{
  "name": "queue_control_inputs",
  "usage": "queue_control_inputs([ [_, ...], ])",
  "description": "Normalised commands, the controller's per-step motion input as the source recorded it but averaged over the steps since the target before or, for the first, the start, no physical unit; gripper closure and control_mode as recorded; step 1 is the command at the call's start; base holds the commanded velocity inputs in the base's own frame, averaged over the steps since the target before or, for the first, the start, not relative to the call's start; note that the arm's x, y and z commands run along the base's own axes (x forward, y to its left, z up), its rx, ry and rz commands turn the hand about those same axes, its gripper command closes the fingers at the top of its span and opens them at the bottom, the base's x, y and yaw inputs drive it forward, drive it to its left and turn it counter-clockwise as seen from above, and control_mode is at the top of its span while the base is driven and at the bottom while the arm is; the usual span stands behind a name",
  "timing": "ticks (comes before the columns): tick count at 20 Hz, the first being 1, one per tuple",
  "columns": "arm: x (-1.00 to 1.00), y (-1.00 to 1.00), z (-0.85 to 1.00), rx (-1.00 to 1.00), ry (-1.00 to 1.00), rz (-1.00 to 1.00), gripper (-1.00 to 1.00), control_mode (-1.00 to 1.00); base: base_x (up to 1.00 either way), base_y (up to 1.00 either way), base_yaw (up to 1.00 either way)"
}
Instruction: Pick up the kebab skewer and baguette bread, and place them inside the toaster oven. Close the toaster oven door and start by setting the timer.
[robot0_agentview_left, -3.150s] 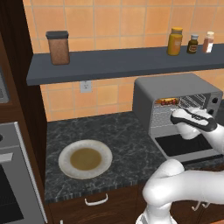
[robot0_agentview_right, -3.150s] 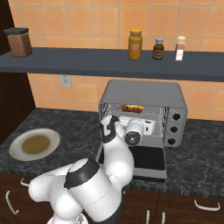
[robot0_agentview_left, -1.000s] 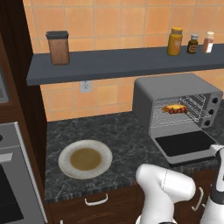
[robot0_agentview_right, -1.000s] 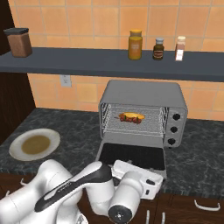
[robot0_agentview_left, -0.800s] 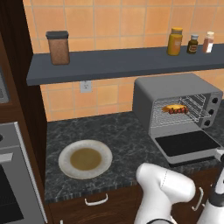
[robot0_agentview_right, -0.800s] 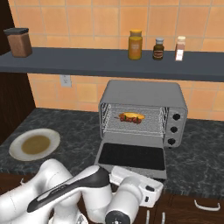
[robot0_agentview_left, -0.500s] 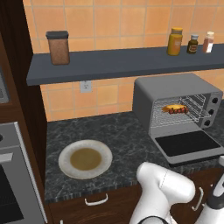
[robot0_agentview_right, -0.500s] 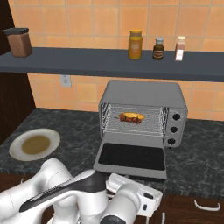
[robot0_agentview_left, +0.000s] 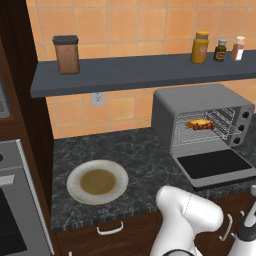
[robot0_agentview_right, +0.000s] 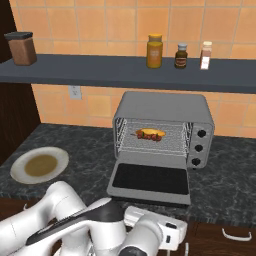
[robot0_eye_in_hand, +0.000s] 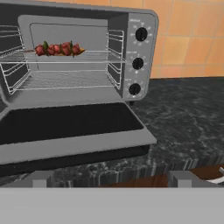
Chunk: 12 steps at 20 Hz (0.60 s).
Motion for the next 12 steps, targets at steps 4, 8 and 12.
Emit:
queue_control_inputs([
  [4, 0.00, -0.22, -0.24, -0.06, 0.00, 0.08, -1.00, -1.00, 0.00, 0.00, 0.00],
  [8, 0.04, -0.23, -0.09, -0.02, 0.00, 0.02, -1.00, -1.00, 0.00, 0.00, 0.00],
  [12, 0.13, -0.02, -0.12, -0.08, 0.01, 0.01, -1.00, -1.00, 0.00, 0.00, 0.00],
])
